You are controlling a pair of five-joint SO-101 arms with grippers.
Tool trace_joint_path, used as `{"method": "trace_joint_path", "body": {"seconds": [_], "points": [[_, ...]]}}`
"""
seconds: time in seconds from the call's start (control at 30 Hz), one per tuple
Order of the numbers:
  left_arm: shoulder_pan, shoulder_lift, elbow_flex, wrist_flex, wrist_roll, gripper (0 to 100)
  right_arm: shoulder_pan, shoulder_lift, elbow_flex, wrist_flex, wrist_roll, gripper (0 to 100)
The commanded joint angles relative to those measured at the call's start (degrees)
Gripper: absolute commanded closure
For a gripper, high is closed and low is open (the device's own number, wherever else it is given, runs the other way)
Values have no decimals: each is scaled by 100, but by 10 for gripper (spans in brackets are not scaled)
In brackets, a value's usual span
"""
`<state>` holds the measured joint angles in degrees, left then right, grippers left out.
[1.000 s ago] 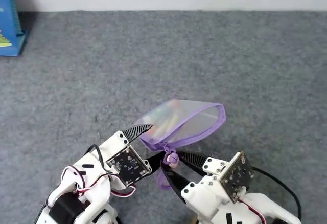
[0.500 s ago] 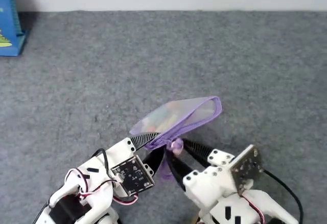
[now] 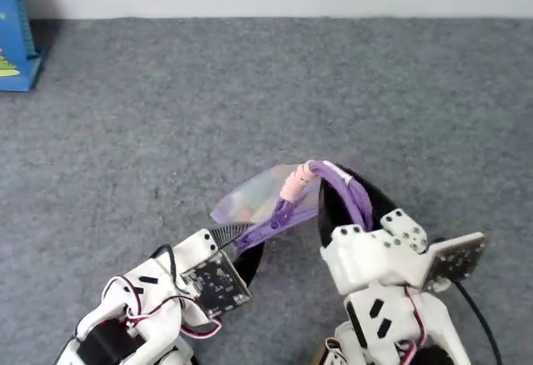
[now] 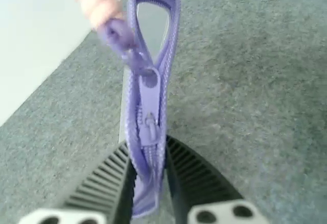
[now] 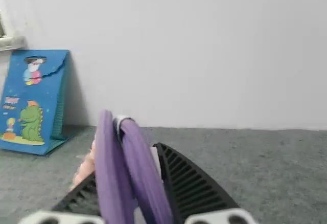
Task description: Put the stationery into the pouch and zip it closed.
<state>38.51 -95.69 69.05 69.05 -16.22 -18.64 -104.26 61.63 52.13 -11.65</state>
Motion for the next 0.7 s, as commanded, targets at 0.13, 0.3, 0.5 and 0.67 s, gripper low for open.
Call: {"method": "trace_joint_path", "body": {"seconds": [0.13,0.3,0.5,0.67], "points": [[-396,0,-57,88,141,990,180,31,79,127,53,991],[-396,0,-48,88,149,990,198,31,70,866,730,988],[-396,0,-40,88,149,990,787,31,70,1763,879,828],[-396,0,-31,88,149,990,1754,31,62,1895,1064,773]]}}
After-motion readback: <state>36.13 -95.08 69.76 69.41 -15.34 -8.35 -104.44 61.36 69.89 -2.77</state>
